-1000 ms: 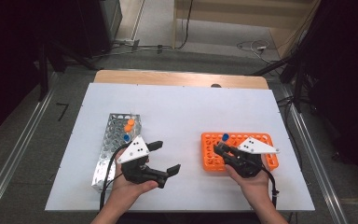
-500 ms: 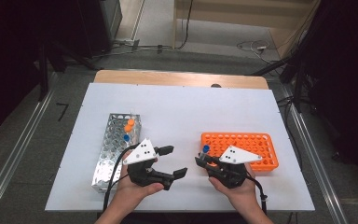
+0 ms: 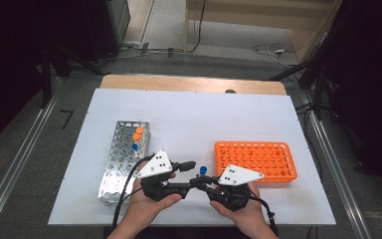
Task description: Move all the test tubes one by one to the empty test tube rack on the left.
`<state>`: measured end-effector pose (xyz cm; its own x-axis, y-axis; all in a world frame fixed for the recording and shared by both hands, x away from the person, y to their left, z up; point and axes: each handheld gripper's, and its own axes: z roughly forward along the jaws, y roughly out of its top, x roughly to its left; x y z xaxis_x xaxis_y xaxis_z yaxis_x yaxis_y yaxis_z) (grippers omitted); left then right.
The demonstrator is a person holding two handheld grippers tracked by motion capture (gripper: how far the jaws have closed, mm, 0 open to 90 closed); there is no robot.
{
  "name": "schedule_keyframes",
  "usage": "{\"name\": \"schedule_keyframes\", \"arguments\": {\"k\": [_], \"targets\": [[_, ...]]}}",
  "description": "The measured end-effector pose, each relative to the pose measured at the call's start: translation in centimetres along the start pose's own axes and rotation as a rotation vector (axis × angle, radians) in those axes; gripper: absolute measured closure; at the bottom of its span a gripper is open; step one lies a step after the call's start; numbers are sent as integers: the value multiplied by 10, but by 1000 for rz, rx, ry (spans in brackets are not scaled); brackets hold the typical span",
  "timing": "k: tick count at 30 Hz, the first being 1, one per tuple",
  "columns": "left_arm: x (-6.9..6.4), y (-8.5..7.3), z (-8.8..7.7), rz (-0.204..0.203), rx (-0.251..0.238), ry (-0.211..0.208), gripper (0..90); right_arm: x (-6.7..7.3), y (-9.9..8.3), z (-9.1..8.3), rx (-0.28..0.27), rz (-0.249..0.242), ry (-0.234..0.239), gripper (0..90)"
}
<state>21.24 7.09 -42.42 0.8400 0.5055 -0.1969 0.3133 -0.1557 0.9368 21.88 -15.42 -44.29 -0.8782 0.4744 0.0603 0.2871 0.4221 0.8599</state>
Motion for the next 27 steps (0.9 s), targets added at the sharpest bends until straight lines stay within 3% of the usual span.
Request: {"name": "schedule_keyframes", "arguments": {"k": [11, 22, 27], "targets": [[-5, -1, 4, 45, 24, -34, 724, 7, 1, 3, 10, -18, 36, 747], [-6, 1, 3, 70, 33, -5, 764, 4, 1, 3, 12, -6, 61, 740], [-4, 2, 0, 67, 19, 15, 764, 1, 2, 0, 8, -10, 101, 573]]}}
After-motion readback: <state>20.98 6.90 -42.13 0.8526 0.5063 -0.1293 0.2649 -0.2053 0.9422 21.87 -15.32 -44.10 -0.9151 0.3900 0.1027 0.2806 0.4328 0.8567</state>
